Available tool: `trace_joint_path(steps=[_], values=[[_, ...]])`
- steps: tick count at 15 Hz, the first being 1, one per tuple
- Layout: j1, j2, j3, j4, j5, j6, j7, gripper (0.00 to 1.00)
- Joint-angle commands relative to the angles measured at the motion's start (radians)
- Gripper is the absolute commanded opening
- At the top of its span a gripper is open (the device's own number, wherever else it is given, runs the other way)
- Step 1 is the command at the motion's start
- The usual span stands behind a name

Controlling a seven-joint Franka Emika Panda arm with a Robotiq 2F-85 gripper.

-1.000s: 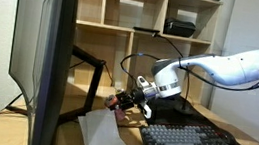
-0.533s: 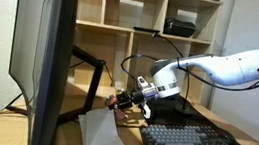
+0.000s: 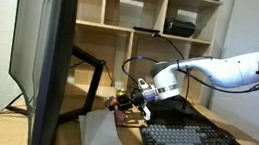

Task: Put the pink can upright

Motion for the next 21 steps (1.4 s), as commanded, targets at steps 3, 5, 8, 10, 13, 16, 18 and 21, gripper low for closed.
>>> trace_joint_path(steps=[3,5,8,10,13,16,18,21], values=[[-0.014,0.087,0.000,0.082,0.032,-0.095,-0.068,0.94],[-0.009,0.097,-0.008,0.105,0.039,-0.141,-0.066,0.96],[0.004,0.063,-0.032,0.104,0.049,-0.187,-0.071,1.00],[0.030,-0.005,-0.063,0.071,0.040,-0.157,-0.026,1.00],[0.065,-0.124,-0.089,-0.037,0.041,-0.028,0.038,1.00],[0.093,-0.231,-0.064,-0.173,0.052,0.182,0.119,1.00],[0.121,-0.295,-0.052,-0.233,0.032,0.318,0.192,1.00],[0.186,-0.417,-0.071,-0.315,-0.018,0.485,0.354,1.00]])
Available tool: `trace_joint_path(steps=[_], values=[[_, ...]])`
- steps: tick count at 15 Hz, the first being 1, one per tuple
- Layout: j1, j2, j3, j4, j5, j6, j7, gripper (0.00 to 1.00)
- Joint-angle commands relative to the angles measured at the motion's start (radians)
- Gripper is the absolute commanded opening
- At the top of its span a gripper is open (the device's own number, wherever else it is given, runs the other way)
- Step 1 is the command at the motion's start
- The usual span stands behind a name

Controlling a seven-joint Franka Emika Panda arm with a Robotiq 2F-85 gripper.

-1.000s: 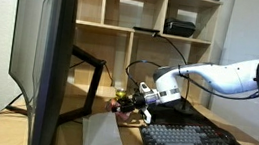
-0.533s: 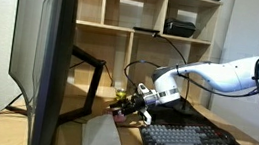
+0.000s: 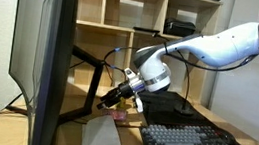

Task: Put the pink can upright

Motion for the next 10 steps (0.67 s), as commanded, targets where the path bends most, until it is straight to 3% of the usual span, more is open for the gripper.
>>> trace_joint_path(steps=[1,6,10], values=[[0.062,-0.195,-0.046,-0.131,-0.057,0.171,0.192,1.00],[0.193,-0.441,-0.192,-0.214,-0.200,0.209,0.527,1.00],[0.346,-0.611,-0.390,-0.206,-0.302,0.118,0.746,1.00]])
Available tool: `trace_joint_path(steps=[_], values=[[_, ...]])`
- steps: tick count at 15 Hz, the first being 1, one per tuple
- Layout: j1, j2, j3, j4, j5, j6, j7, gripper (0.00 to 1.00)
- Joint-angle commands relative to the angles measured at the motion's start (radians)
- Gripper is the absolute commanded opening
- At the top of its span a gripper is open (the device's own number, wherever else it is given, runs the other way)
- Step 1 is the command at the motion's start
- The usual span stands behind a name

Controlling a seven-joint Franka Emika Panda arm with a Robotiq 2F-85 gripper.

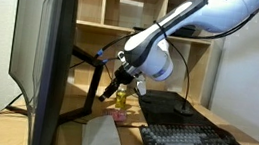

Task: Put the pink can upright

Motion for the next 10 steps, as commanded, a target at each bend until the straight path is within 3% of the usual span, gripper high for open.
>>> trace_joint_path(steps=[1,3,4,6,10], values=[[0.162,-0.198,-0.209,-0.021,-0.076,-0.090,0.190,1.00],[0.270,-0.279,-0.329,-0.023,-0.143,-0.162,0.287,1.00],[0.176,-0.175,-0.224,0.004,-0.112,-0.096,0.216,1.00],[0.263,-0.220,-0.320,0.035,-0.123,-0.271,0.294,1.00],[0.349,-0.184,-0.394,0.145,-0.139,-0.570,0.361,1.00]])
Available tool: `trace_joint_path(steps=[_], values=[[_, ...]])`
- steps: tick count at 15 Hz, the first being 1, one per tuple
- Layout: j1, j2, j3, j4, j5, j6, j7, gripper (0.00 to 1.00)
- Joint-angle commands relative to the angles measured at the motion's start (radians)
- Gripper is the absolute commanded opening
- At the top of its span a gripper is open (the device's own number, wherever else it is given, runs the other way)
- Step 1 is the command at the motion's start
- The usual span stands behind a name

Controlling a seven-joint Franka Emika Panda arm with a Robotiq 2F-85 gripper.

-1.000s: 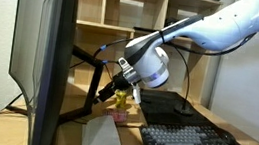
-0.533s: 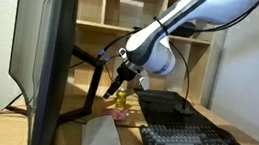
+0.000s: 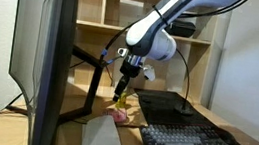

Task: Put the pink can upright

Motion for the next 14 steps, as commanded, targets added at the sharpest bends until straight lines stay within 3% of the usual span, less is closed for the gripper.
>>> trace_joint_path(steps=[1,6,8,10,11,13,14], values=[[0.093,0.056,-0.078,0.132,-0.038,-0.222,0.049,1.00],[0.245,0.154,-0.177,0.318,-0.239,-0.336,0.091,1.00],[0.290,0.210,-0.210,0.373,-0.332,-0.279,0.108,1.00],[0.294,0.227,-0.209,0.373,-0.345,-0.147,0.152,1.00],[0.279,0.193,-0.190,0.342,-0.314,-0.222,0.127,1.00],[0.286,0.221,-0.194,0.361,-0.325,-0.168,0.139,1.00],[0.286,0.249,-0.198,0.401,-0.314,-0.243,0.123,1.00]])
